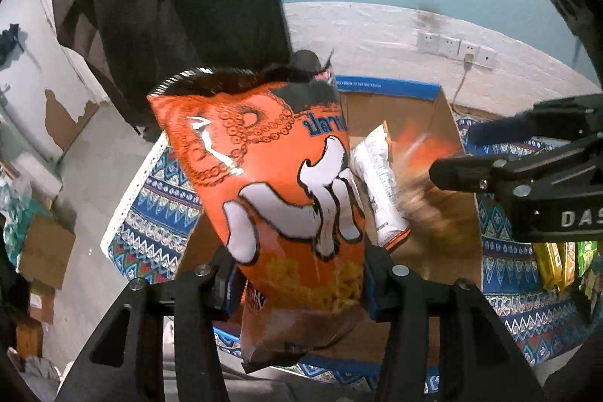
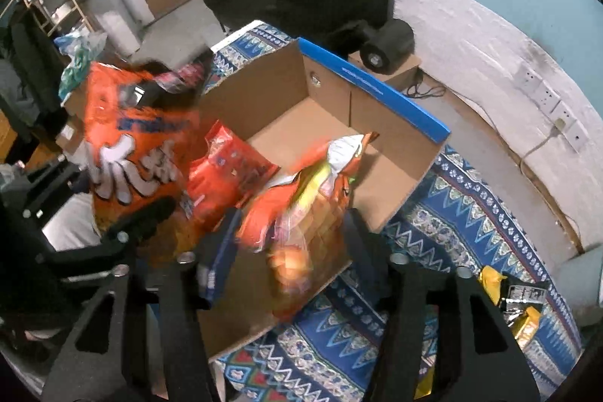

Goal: Organize snacks
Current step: 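Open both tools to drop the bags into the box, then move both tools back toward the gold snack bars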

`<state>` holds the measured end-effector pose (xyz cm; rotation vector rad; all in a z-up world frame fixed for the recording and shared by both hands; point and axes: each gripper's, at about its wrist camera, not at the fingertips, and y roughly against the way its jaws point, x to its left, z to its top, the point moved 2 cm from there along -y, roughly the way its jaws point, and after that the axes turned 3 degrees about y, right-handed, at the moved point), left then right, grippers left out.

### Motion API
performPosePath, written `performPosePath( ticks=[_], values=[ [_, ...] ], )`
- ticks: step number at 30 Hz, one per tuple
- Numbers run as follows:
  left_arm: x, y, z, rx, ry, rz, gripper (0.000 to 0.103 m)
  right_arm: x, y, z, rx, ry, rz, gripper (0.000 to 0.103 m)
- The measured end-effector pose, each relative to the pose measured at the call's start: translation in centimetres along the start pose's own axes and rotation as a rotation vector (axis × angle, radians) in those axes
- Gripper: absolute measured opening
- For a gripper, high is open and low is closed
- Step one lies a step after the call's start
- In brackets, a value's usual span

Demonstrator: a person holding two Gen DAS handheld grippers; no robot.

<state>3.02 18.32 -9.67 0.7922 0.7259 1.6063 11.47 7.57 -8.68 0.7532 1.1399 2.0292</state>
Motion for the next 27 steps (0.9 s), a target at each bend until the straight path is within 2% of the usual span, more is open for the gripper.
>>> performPosePath(
  ticks=[2,6,18,27],
  values=[
    [0.0,0.0,-0.1,-0.002,-0.004,0.013,0.068,-0.2,0.2,0.0,-0.006,-0.007,-0.007,0.069],
    [0.0,0.8,0.3,-0.04,-0.01,0.028,0.081,-0.8,0.6,-0.1,-0.013,-0.019,-0.022,0.07],
    [-1.8,1.6,0.5,-0.05,-0.031,-0.017,0.081,-2.7,2.6,-1.9,-0.008,-0.035,-0.075,0.072],
    [-5.3,2.2,0.5,-0.044,-0.076,-0.06,0.081,-5.1,5.1,-4.5,-0.006,-0.071,-0.125,0.075]
  ],
)
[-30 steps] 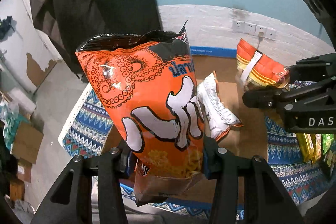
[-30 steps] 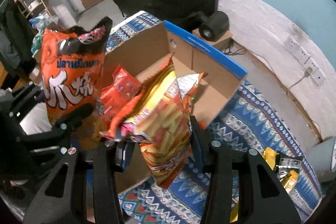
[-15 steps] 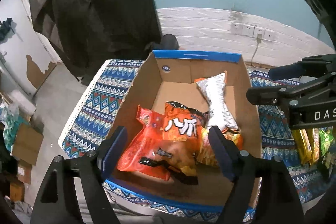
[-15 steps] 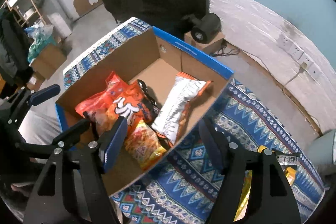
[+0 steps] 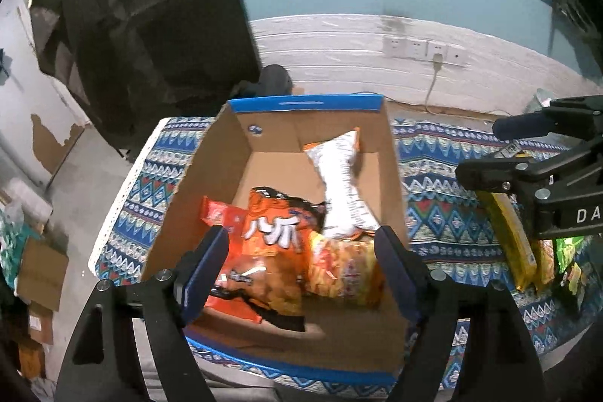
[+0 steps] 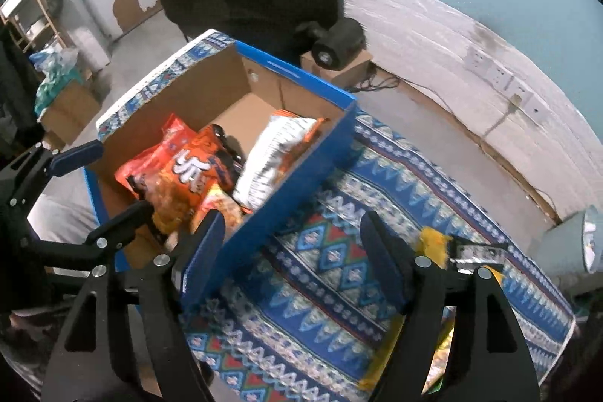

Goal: Organize snacks
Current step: 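Move both tools back toward the gold snack bars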

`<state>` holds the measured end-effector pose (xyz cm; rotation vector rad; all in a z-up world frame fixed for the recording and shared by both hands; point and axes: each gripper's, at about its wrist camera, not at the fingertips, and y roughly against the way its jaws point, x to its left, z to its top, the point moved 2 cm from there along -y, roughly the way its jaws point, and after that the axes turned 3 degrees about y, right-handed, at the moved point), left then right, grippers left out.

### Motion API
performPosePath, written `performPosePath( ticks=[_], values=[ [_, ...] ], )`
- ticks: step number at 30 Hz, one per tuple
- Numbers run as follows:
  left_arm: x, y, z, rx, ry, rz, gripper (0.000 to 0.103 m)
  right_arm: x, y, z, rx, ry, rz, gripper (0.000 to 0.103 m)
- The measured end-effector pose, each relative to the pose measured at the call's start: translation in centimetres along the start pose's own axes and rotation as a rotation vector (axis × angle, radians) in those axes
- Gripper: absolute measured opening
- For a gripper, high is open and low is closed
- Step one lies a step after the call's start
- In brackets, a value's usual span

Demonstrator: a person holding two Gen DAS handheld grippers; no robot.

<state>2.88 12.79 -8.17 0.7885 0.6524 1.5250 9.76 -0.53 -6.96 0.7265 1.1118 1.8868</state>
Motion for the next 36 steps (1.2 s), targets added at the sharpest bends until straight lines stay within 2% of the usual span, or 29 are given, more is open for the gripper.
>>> performPosePath(
  ticks=[13,25,36],
  values=[
    [-6.7,1.0,0.2,0.002,-0.121,-0.056,0.081,-5.5,3.4,-5.5,0.012,-0.068,-0.067,0.076],
    [-13.6,0.4,-0.9,0.083,-0.203,-0.158,0.081,-11.8,6.5,-11.5,0.044,-0.199,-0.127,0.08],
    [-18.8,-0.4,-1.3,0.158,-0.248,-0.214,0.081,-16.7,7.8,-17.1,0.076,-0.314,-0.164,0.08]
  ],
)
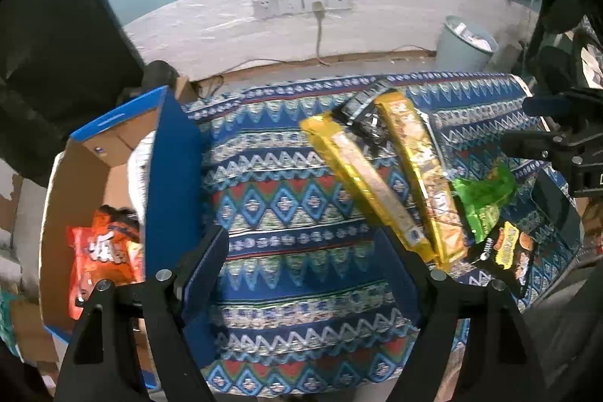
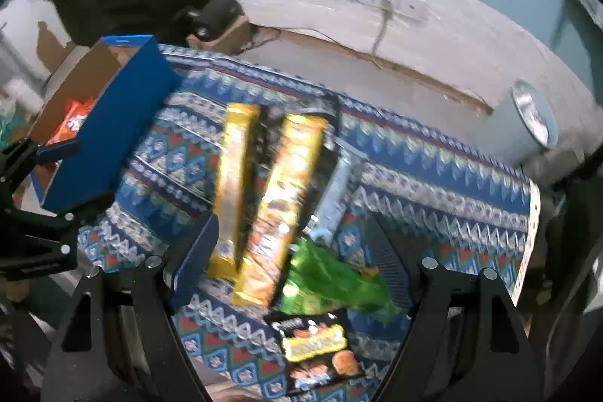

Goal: Organize snacks
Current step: 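Move both tools back toward the gold snack bars, then grasp the gold snack bar with the left tool while the right tool grasps the green packet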

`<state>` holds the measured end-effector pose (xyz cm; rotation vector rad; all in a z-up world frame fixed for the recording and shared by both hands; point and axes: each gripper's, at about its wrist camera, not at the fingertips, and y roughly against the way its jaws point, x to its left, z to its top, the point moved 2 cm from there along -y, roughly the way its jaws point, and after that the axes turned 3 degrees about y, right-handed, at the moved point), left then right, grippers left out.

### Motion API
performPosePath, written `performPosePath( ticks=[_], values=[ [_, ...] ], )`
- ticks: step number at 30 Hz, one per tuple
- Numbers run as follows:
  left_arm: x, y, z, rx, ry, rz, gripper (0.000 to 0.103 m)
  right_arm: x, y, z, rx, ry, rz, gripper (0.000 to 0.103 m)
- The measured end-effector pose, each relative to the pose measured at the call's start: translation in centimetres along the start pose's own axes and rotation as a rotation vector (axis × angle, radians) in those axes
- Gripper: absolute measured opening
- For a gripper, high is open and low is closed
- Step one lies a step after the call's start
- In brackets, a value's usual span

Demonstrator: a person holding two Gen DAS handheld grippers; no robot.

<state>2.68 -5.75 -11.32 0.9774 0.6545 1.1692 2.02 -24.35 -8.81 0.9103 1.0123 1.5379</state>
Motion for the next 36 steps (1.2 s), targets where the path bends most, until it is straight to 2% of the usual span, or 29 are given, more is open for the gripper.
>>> performPosePath(
  ticks=[10,25,30,36],
  values=[
    [-3.9,-3.3,0.3,0.078,-0.067,-0.016,0.081,-3.9,-1.7,-4.3,0.105,0.007,-0.052,0.08],
    [-5.5,-7.7,0.3,0.198,-0.041,-0.048,0.081,-2.7,-6.9,-8.5,0.286,0.293,-0.16,0.08],
    [-5.3,-8.7,0.5,0.219,-0.017,-0.054,0.081,-2.0,-8.5,-8.2,0.294,0.352,-0.17,0.08],
    [-4.5,-10.0,1.1,0.24,0.052,-0.083,0.081,-1.1,-10.8,-6.5,0.264,0.39,-0.129,0.08]
  ],
)
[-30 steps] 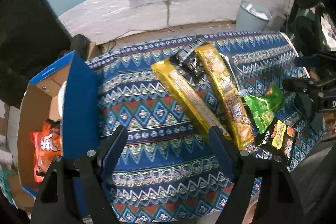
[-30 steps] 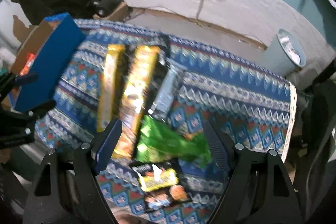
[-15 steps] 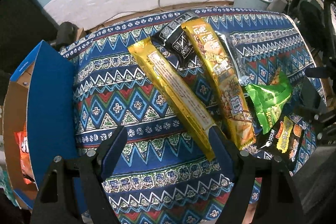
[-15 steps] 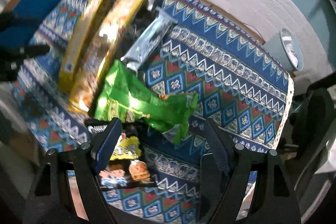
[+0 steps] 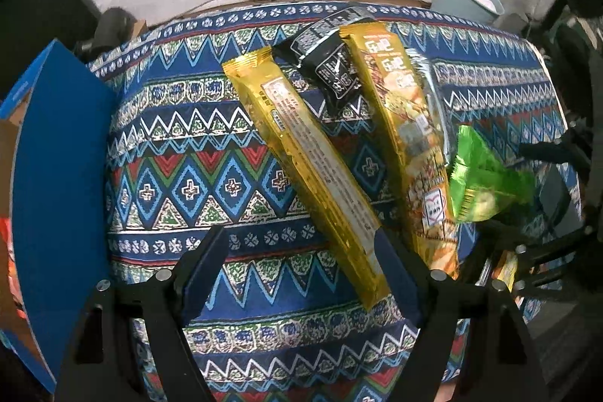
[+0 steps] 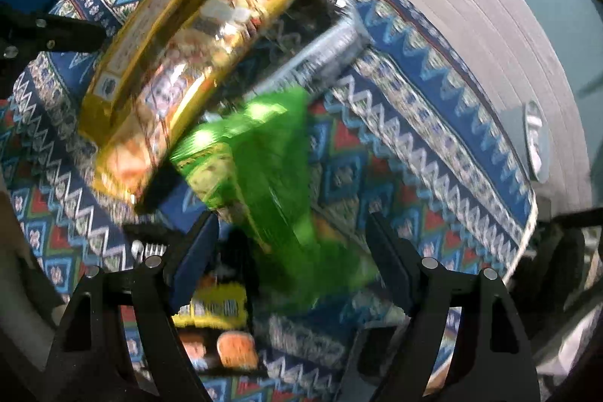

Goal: Organize snacks
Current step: 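Grasp the gold snack bar with the left tool while the right tool grasps the green packet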

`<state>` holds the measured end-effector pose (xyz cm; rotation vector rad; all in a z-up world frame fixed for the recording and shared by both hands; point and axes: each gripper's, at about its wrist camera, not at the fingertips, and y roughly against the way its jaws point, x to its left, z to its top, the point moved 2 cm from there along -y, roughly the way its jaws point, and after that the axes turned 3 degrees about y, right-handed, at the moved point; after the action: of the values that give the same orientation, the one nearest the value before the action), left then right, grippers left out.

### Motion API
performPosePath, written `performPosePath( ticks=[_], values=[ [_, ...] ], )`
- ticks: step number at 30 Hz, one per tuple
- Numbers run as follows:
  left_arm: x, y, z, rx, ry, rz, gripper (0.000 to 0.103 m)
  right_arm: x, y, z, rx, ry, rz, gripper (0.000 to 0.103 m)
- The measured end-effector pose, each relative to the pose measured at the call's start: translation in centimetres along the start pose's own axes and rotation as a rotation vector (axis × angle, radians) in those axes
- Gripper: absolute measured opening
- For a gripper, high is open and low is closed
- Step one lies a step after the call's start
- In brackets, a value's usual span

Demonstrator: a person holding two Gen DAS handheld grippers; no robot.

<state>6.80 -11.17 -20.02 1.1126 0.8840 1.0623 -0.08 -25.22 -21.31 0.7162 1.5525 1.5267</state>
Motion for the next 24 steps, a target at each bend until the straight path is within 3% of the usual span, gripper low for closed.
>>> performPosePath(
  ticks=[6,9,14,22,24],
  values=[
    [0.8,-1.2,0.7,0.013,0.068,-0.03,0.081,-1.3,-2.3,0.8,0.018,-0.077,0.059,0.078],
    [0.9,-1.8,1.3,0.014,0.105,-0.051,0.081,-2.3,-3.3,0.6,0.043,-0.143,0.118,0.059],
    [1.0,-3.0,2.6,0.024,0.167,-0.09,0.081,-4.2,-3.4,0.2,0.005,-0.261,0.167,0.046],
    [0.7,-5.4,3.4,0.045,0.204,-0.082,0.081,-7.7,-2.6,-0.8,-0.035,-0.41,0.197,0.042],
    [0.5,-5.4,3.4,0.017,0.197,-0.072,0.081,-8.0,-1.9,-1.0,-0.051,-0.423,0.194,0.042]
  ],
)
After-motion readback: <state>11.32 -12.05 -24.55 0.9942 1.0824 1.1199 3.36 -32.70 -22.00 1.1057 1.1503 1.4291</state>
